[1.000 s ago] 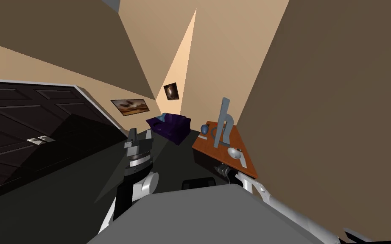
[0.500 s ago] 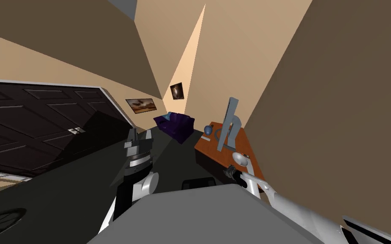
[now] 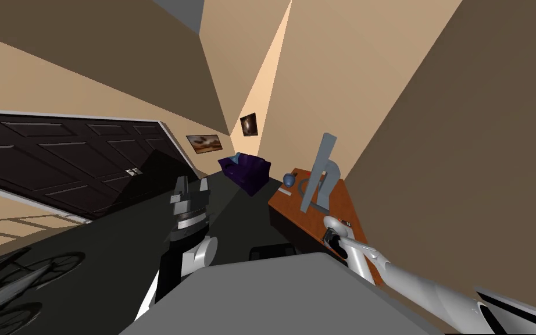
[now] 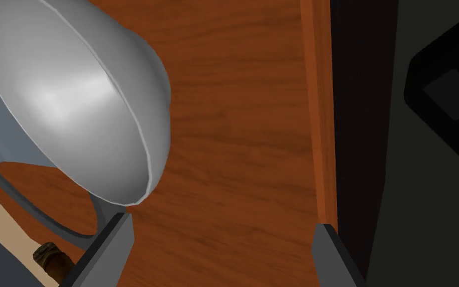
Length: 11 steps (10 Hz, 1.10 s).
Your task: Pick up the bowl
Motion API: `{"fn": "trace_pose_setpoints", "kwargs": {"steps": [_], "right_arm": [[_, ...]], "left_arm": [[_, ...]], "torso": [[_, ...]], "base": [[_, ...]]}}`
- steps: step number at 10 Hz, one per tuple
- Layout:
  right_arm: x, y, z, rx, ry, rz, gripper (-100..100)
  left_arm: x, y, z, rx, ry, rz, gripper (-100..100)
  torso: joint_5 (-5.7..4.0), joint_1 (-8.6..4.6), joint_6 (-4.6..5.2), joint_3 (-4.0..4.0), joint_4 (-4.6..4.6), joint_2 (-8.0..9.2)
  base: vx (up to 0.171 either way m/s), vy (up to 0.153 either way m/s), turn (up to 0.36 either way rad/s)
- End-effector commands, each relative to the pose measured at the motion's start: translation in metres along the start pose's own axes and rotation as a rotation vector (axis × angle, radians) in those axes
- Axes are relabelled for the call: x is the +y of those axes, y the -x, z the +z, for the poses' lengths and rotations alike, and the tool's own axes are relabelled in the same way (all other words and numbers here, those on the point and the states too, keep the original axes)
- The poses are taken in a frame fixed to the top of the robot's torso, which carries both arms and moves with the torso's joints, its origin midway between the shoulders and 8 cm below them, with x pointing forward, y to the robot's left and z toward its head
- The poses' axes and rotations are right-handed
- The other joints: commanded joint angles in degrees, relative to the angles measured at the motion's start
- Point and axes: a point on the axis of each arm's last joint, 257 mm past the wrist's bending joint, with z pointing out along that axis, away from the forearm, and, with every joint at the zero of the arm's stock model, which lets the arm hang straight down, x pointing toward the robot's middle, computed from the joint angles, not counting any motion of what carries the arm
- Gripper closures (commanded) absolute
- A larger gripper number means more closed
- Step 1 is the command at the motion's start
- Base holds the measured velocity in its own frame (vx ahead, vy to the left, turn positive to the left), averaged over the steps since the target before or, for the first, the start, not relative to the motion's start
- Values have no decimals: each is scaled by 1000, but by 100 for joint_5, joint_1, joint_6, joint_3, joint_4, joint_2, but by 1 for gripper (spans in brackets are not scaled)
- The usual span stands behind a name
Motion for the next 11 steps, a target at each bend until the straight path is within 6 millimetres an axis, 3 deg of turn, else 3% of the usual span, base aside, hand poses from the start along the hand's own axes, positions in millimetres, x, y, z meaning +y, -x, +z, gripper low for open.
{"fn": "trace_pose_setpoints", "kwargs": {"steps": [1,3,4,5,6,7,11], "right_arm": [[-16,-17,1,47,-26,-51,-100],[-19,-46,-1,108,-29,-104,-100],[-13,-53,-1,120,-19,-111,-100],[-17,-48,-2,109,-25,-102,-100],[-17,-50,-2,111,-24,-105,0],[-13,-52,2,115,-27,-96,-100],[-7,-56,9,123,-30,-84,-100]], "left_arm": [[0,0,0,0,0,0,0],[0,0,0,0,0,0,0],[0,0,0,0,0,0,0],[0,0,0,0,0,0,0],[0,0,0,0,0,0,0],[0,0,0,0,0,0,0],[0,0,0,0,0,0,0]], "torso": [[0,0,0,0,0,0],[-1,-3,1,1,0,2],[-2,-10,0,1,0,1],[-3,1,1,3,0,8],[2,22,2,7,2,12],[5,29,2,6,2,11],[3,24,1,9,3,17]], "base": [[28,-68,116],[20,-93,119],[6,-74,102],[-12,-7,30],[0,0,0],[-14,-16,49],[-17,-20,58]]}}
